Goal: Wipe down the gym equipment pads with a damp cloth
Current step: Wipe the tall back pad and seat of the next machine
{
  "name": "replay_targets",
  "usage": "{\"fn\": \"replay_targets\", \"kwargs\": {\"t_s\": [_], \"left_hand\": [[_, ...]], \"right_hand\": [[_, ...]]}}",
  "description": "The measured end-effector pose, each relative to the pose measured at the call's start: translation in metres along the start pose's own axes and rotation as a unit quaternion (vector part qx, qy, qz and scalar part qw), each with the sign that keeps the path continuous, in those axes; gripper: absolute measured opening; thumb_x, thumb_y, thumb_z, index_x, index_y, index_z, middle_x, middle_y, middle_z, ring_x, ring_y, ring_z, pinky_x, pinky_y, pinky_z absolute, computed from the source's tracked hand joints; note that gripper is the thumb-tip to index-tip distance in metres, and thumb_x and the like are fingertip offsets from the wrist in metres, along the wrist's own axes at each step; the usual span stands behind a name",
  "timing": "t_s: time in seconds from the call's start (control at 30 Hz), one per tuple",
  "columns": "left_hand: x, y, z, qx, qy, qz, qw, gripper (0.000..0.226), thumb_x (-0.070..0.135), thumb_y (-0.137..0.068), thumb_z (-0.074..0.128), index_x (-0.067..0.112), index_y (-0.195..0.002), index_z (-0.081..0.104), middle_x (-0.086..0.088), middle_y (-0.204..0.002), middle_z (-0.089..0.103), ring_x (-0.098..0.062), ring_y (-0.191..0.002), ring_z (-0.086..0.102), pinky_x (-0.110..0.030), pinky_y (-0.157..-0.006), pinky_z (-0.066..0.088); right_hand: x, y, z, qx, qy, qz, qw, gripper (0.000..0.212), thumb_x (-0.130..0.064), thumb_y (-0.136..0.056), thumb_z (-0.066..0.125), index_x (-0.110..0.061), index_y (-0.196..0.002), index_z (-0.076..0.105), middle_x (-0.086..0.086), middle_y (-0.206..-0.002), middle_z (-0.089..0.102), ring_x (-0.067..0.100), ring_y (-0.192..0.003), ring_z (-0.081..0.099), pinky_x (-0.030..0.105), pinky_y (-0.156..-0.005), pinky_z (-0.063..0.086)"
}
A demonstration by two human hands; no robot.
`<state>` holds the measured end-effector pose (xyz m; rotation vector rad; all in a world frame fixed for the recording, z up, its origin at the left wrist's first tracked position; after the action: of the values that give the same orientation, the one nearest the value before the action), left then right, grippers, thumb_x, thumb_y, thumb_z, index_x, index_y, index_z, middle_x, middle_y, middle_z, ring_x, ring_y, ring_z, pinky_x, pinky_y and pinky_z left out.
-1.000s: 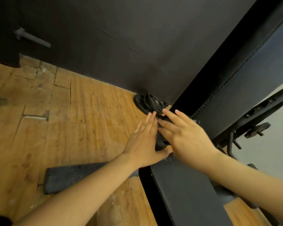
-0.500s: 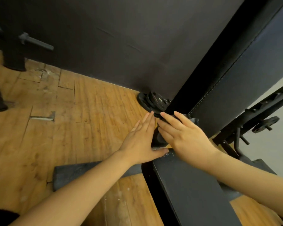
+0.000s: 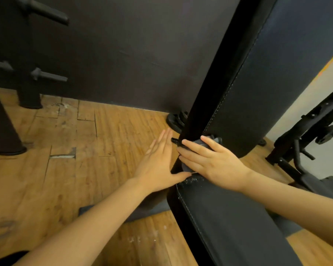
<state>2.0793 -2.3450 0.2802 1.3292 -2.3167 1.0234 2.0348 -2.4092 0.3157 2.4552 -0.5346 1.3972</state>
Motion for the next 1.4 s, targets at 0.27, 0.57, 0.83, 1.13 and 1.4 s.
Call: {"fn": "replay_targets", "kwargs": {"t_s": [0.27, 0.57, 0.83, 1.13, 1.4], "left_hand": [[0.052, -0.017, -0.034, 0.114, -0.083, 0.043, 0.989, 0.11, 0.067, -0.081, 0.046, 0.021, -0.141, -0.034, 0.005, -0.146, -0.045, -0.009, -0.139, -0.031, -0.029, -0.113, -0.013], [0.174, -0.083, -0.097, 0.267, -0.392, 0.155, 0.867, 0.08, 0.047, -0.086, 0.031, 0.001, -0.149, 0.009, -0.017, -0.155, 0.006, -0.033, -0.144, 0.005, -0.048, -0.114, 0.002], [0.24, -0.166, -0.124, 0.289, -0.533, 0.111, 0.787, 0.074, 0.044, -0.092, 0.035, 0.0, -0.149, 0.017, -0.018, -0.157, 0.016, -0.032, -0.146, 0.01, -0.048, -0.116, 0.005], [0.246, -0.167, -0.124, 0.297, -0.566, 0.107, 0.762, 0.071, 0.042, -0.088, 0.035, 0.0, -0.145, 0.031, -0.019, -0.154, 0.026, -0.033, -0.143, 0.02, -0.048, -0.114, 0.012], [0.245, -0.171, -0.119, 0.267, -0.598, 0.08, 0.751, 0.072, 0.041, -0.086, 0.032, -0.001, -0.144, 0.028, -0.023, -0.152, 0.026, -0.037, -0.142, 0.016, -0.052, -0.113, 0.01]], "right_hand": [[0.046, 0.071, 0.033, 0.074, 0.021, 0.032, 0.997, 0.047, -0.014, -0.094, 0.03, -0.022, -0.14, 0.029, -0.005, -0.144, 0.034, 0.023, -0.144, -0.003, 0.051, -0.113, 0.001], [0.118, 0.126, -0.001, 0.278, -0.109, 0.291, 0.909, 0.046, -0.006, -0.082, 0.036, -0.015, -0.127, 0.044, 0.005, -0.131, 0.05, 0.025, -0.132, 0.032, 0.044, -0.113, 0.011], [0.237, 0.15, 0.01, 0.502, -0.28, 0.501, 0.647, 0.044, -0.01, -0.086, 0.04, -0.008, -0.129, 0.05, 0.002, -0.137, 0.042, 0.018, -0.135, 0.03, 0.037, -0.114, 0.02], [0.235, 0.15, 0.019, 0.523, -0.306, 0.475, 0.638, 0.047, -0.013, -0.084, 0.045, -0.011, -0.131, 0.047, 0.002, -0.138, 0.043, 0.019, -0.134, 0.033, 0.038, -0.111, 0.025], [0.227, 0.148, 0.028, 0.469, -0.302, 0.447, 0.699, 0.053, -0.014, -0.081, 0.039, -0.014, -0.135, 0.041, 0.006, -0.139, 0.046, 0.019, -0.134, 0.03, 0.032, -0.113, 0.016]]}}
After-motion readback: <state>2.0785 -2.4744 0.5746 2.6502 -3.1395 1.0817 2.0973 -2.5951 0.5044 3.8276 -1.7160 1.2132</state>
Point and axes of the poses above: each hand's wrist, its own y-axis away from the middle knuckle, its own z-axis out of the palm, x = y × z, the point moved 10 cm from there along -y, towards the middle knuckle
